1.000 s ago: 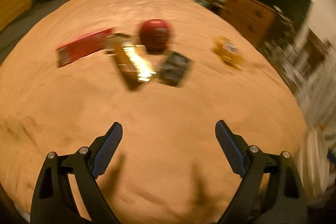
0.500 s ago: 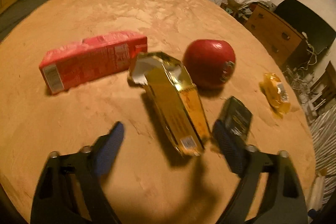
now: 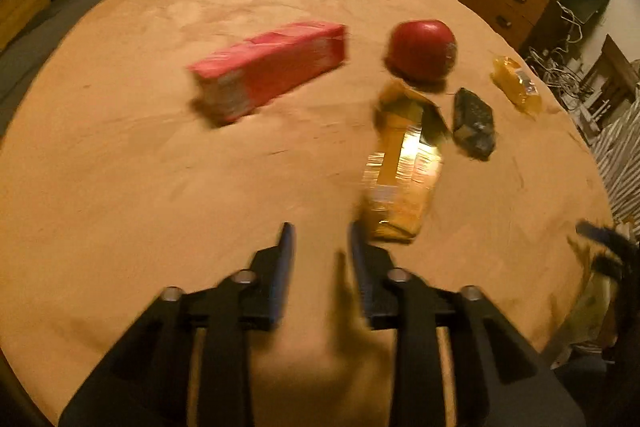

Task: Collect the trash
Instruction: 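Grasp the gold cigarette pack with the left tool while the right tool grasps the black Face packet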

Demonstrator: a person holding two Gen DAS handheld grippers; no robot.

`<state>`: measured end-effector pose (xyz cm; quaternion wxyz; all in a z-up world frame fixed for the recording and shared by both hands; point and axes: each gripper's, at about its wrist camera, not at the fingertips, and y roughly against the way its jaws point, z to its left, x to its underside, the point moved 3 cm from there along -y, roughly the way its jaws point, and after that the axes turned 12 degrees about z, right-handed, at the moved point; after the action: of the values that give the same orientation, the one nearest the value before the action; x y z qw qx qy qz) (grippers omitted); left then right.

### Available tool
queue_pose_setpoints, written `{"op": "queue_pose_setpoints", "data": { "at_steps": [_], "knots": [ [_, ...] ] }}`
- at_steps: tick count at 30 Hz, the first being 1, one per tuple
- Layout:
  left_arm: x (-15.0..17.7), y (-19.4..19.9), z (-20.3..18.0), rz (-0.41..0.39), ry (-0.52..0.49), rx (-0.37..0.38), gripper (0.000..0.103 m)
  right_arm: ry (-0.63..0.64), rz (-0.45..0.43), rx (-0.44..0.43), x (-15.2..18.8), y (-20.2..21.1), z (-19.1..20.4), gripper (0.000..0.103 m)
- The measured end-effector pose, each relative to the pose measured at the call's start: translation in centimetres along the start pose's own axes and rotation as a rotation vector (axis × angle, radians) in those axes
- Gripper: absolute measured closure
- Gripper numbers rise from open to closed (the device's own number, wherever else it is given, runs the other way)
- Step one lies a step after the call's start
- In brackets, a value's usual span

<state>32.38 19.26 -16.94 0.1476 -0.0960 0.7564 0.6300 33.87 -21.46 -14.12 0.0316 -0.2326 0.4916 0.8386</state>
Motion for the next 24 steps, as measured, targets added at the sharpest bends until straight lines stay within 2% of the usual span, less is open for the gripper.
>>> {"op": "queue_pose_setpoints", "data": {
  "at_steps": [1,5,7,10,13,15,17,20,21,24],
  "knots": [
    [0.5,0.8,0.3,-0.029,-0.006,-0.031,0.046,0.001,0.003,-0.005,-0.7,-0.4,0.1,0.011],
    [0.6,2.8,-1.0,-0.127,-0.103,-0.084,0.023,-0.031,0.009,-0.07,-4.8,-2.4,0.9,0.014],
    [0.3,2.8,-1.4,-0.145,-0.123,-0.097,0.021,-0.067,0.007,-0.106,-7.8,-3.5,1.4,0.023],
    [-0.3,2.0,-2.0,-0.146,-0.116,-0.097,0.021,-0.127,0.019,-0.108,-11.4,-5.4,2.0,0.025],
    [-0.7,1.6,-2.7,-0.155,-0.132,-0.086,0.019,-0.139,0.047,-0.025,-14.3,-7.7,3.0,0.025],
    [-1.1,1.4,-3.9,-0.179,-0.161,-0.083,0.013,-0.139,0.065,0.037,-15.5,-9.3,3.3,0.025],
    [-1.5,1.2,-5.0,-0.2,-0.199,-0.094,0.01,-0.117,0.084,0.1,-15.9,-10.6,3.5,0.027],
    [-2.2,0.2,-6.4,-0.199,-0.248,-0.109,0.01,-0.029,0.091,0.196,-15.4,-11.4,3.6,0.044],
    [-2.5,-0.4,-6.8,-0.192,-0.26,-0.117,0.01,-0.001,0.093,0.2,-15.2,-11.2,3.6,0.049],
    [-3.1,-1.5,-7.4,-0.176,-0.271,-0.124,0.01,0.069,0.105,0.208,-13.9,-9.4,3.2,0.053]
  ]
}}
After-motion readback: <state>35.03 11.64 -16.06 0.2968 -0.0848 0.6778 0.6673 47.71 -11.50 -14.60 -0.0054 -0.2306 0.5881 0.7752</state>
